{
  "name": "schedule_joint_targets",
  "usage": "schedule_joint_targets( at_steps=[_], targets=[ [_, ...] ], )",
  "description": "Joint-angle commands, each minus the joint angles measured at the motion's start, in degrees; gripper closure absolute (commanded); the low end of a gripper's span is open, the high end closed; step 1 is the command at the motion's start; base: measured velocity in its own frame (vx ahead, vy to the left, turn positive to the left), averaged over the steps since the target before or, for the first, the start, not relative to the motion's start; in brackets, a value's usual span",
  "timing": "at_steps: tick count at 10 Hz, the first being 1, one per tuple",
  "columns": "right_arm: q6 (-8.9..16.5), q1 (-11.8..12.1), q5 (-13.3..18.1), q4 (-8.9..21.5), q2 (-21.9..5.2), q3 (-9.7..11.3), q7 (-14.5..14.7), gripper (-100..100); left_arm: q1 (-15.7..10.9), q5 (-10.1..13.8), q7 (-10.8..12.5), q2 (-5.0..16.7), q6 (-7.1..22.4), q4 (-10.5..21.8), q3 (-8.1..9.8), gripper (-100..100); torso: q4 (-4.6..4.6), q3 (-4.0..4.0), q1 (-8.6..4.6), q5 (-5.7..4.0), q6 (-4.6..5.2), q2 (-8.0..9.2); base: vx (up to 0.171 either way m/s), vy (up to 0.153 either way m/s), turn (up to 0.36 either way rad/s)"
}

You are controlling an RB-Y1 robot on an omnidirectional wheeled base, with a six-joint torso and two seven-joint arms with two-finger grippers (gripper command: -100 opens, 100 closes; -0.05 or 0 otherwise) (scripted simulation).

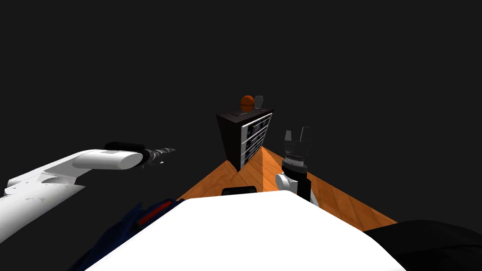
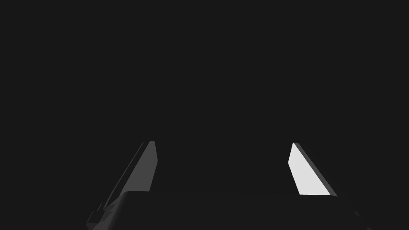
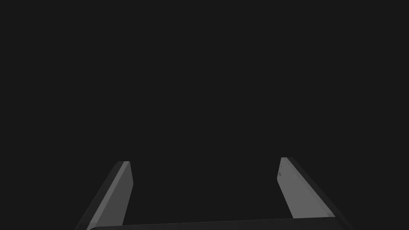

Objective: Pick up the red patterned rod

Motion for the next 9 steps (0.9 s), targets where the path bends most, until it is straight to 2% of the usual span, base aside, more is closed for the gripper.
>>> schedule_joint_targets(
  at_steps=[1,2,3,4,5,6,7,8,9],
  targets=[
    [0.00,0.00,0.00,0.00,0.00,0.00,0.00,0,-0.74,2.86,-1.29,2.86,2.86,2.86,0.89,-100,0.00,0.00,0.00,0.00,0.00,0.00,0.027,-0.040,-0.248],
    [0.00,-0.01,0.00,0.00,0.00,0.01,0.00,0,-0.74,4.27,-1.29,4.43,4.34,3.14,0.89,-100,-0.02,-0.04,-0.04,-0.01,0.07,-0.06,0.029,-0.031,-0.124],
    [0.00,0.00,0.00,0.00,0.00,0.00,0.00,0,-0.74,4.75,-1.29,5.42,4.60,3.14,0.89,-100,-0.01,-0.03,-0.02,-0.01,-0.01,-0.06,0.017,-0.015,0.042],
    [0.00,0.00,0.00,0.00,0.00,0.00,0.00,0,-1.06,7.28,-2.23,7.53,6.72,5.54,1.74,-100,0.00,0.00,0.03,0.01,-0.03,-0.01,0.031,-0.040,-0.222],
    [0.00,-0.01,0.00,0.00,0.00,0.00,0.00,0,-1.06,8.32,-2.23,9.24,7.93,5.54,1.74,-100,-0.01,-0.03,-0.04,-0.01,0.06,-0.05,0.040,-0.038,-0.166],
    [0.00,0.00,0.00,0.00,0.00,0.00,0.00,0,-1.30,10.30,-3.12,10.89,9.60,7.89,2.51,-100,-0.02,-0.05,-0.05,-0.01,0.01,-0.09,0.055,-0.047,-0.290],
    [0.00,0.00,0.00,0.00,0.00,0.00,0.00,0,-1.30,11.82,-3.12,12.58,11.04,7.89,2.51,-100,-0.04,-0.09,-0.09,-0.02,0.06,-0.15,0.053,-0.041,-0.110],
    [0.00,0.01,0.00,0.00,0.00,0.00,0.00,0,-1.30,11.82,-3.12,13.23,11.04,7.89,2.51,-100,-0.04,-0.09,-0.09,-0.02,-0.01,-0.14,0.031,-0.023,0.040],
    [0.00,0.01,0.00,0.00,0.00,0.00,0.00,0,-1.44,14.34,-3.96,15.45,13.60,10.18,3.20,-100,-0.02,-0.04,-0.02,0.01,-0.04,-0.06,0.047,-0.036,-0.281]
  ],
)
